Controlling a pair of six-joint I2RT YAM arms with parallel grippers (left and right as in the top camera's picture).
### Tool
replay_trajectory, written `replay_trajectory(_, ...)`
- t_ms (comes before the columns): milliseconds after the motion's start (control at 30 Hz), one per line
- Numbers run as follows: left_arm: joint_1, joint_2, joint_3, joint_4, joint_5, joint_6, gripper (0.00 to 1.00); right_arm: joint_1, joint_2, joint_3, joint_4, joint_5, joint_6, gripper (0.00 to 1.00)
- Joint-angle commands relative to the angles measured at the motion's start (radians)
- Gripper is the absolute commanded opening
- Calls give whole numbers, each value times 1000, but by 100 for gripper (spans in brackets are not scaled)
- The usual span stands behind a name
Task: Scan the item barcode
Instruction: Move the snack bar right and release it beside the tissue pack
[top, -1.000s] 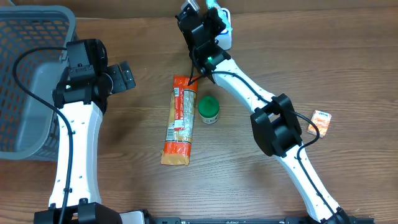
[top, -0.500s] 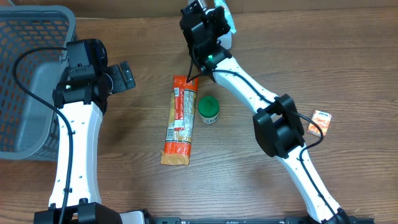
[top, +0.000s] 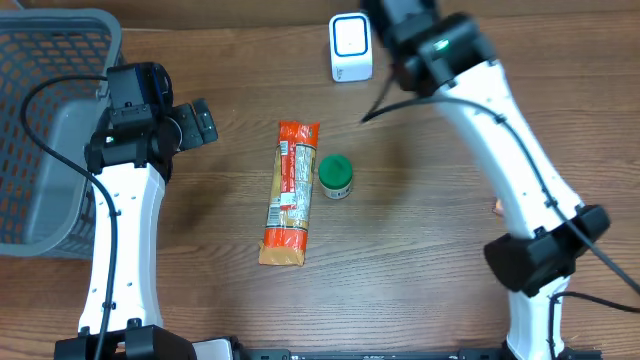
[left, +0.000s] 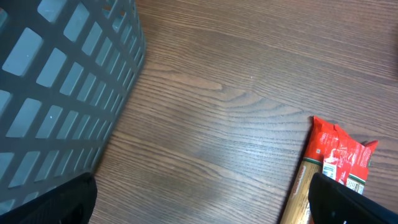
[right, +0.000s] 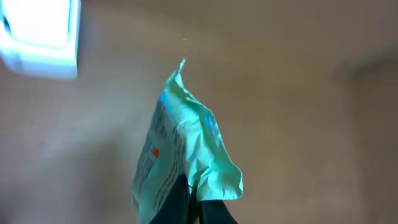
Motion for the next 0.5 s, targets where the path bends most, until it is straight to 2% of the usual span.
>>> replay_trajectory(0, 3, 10, 10, 3, -5, 19, 100, -103, 50, -23, -94, -317, 159, 4)
replay_trajectory(167, 3, 10, 10, 3, -5, 19, 100, -230, 52, -135, -139, -433, 159, 4)
replay_trajectory(467, 3, 10, 10, 3, -5, 19, 100, -341, 52, -425, -39, -484, 158, 4)
